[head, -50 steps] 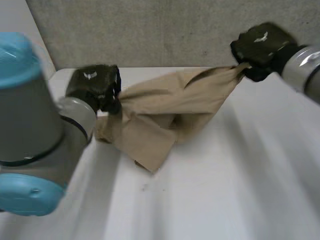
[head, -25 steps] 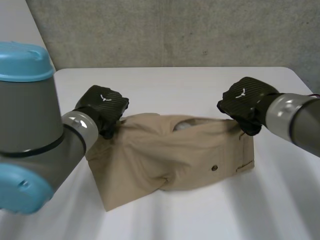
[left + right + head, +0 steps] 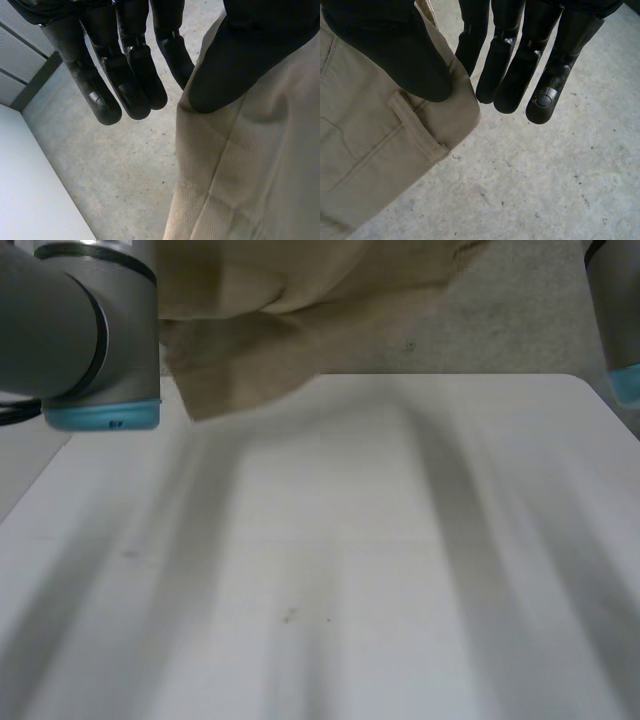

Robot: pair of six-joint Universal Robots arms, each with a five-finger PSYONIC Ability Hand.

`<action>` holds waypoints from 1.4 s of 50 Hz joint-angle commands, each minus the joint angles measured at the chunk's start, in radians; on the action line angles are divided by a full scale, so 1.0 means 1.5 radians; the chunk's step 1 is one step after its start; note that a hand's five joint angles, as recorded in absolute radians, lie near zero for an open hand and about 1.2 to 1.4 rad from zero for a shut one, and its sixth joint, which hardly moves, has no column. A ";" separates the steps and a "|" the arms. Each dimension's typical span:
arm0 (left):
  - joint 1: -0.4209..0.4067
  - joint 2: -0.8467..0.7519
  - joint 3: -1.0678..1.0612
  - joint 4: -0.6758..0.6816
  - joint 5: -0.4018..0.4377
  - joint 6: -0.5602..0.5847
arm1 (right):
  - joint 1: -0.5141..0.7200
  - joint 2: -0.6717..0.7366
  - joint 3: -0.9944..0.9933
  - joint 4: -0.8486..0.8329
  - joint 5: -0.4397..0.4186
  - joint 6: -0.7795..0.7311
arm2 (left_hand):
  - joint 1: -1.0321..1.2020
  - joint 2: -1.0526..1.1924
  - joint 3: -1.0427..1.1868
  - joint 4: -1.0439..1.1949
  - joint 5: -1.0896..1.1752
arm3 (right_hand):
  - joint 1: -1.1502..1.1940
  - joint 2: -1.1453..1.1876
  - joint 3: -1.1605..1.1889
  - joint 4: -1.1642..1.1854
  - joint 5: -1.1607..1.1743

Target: Fold the shorts.

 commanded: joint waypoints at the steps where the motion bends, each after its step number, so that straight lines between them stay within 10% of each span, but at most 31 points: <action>1: -0.005 0.063 -0.177 -0.047 -0.002 -0.018 | 0.001 -0.035 0.146 0.076 -0.010 -0.010 | 0.196 0.132 0.137 0.134 0.163 | 0.312 0.143 0.143 0.139 0.158; 22: -0.066 -0.001 -0.580 -0.078 0.002 -0.155 | -0.011 0.005 0.567 0.062 -0.052 -0.012 | 0.196 0.132 0.137 0.134 0.163 | 0.312 0.143 0.143 0.139 0.158; 36: -0.042 0.119 -0.587 -0.248 0.003 -0.178 | -0.015 0.001 0.617 0.021 -0.046 0.002 | -0.610 -0.673 -0.669 -0.672 -0.642 | 0.312 0.143 0.143 0.139 0.158; 54: 0.136 0.235 -0.652 -0.448 0.011 -0.537 | -0.055 0.005 0.626 0.004 -0.040 0.091 | -0.472 -0.535 -0.531 -0.533 -0.504 | 0.312 0.143 0.143 0.139 0.158; 70: 0.121 0.150 -0.663 -0.407 0.038 -0.586 | -0.047 0.008 0.640 -0.002 -0.041 0.091 | -0.334 -0.398 -0.393 -0.396 -0.367 | 0.312 0.143 0.143 0.139 0.158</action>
